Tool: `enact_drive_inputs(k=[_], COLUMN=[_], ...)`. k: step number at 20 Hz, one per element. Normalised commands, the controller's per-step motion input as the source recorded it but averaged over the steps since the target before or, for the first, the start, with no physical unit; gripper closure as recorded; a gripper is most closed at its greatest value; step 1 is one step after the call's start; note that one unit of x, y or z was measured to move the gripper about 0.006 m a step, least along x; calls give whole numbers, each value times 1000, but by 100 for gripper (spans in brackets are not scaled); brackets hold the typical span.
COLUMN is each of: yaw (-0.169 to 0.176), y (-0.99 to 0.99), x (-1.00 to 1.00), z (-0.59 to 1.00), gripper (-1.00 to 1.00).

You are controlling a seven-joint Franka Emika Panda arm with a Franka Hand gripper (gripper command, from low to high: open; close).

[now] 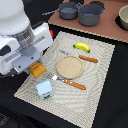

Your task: Interact with the objects in diverse but meaningful ways.

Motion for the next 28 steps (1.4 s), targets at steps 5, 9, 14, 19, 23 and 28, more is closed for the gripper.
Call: enact_drive_inputs(k=[5, 9, 14, 19, 23, 28], yaw=[0, 0, 0, 0, 0, 0], y=[126, 126, 144, 177, 206, 238], x=[1000, 1000, 1000, 1000, 996, 975], z=[553, 563, 558, 494, 369, 200], gripper=[100, 100, 100, 100, 100, 100])
